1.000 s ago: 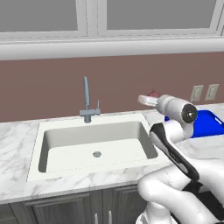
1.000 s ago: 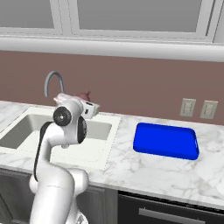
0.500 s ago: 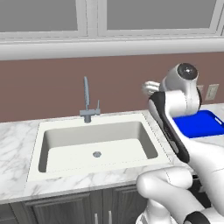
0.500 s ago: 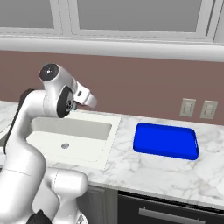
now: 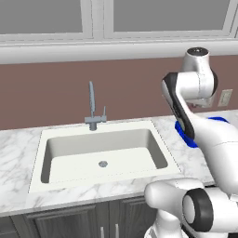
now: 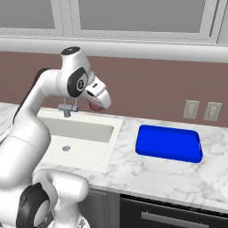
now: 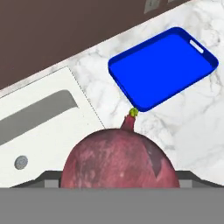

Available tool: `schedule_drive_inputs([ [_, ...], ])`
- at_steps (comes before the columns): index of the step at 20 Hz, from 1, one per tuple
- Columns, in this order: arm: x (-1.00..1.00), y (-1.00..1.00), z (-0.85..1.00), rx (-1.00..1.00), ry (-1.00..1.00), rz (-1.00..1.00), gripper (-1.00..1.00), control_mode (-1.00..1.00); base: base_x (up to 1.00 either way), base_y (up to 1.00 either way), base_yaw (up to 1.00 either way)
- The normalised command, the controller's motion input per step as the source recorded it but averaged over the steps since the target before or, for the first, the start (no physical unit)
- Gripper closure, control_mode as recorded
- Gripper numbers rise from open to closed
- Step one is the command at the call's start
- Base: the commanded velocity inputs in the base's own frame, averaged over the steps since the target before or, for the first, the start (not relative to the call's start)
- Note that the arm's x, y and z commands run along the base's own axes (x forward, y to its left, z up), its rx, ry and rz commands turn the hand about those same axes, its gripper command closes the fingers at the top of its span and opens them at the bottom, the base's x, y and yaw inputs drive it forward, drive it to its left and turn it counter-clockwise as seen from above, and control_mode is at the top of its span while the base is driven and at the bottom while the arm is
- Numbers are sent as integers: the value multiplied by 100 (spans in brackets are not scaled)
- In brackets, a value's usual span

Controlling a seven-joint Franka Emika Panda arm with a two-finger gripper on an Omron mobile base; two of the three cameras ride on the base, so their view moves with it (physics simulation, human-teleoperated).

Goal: Pick up all produce items and place them in the sink. Turn on the sink faucet to wash them. Then turn the sink off and put them in the tray.

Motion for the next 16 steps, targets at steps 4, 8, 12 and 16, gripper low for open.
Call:
schedule_drive_inputs([
  [4, 0, -65, -46, 3, 13, -13, 100, -100, 0, 0, 0],
  [8, 0, -59, -41, 7, 0, -13, 100, -100, 0, 0, 0],
  [12, 0, -66, -31, 9, 0, -9, 100, -100, 0, 0, 0],
  [16, 0, -69, -32, 9, 0, -9, 100, -100, 0, 0, 0],
])
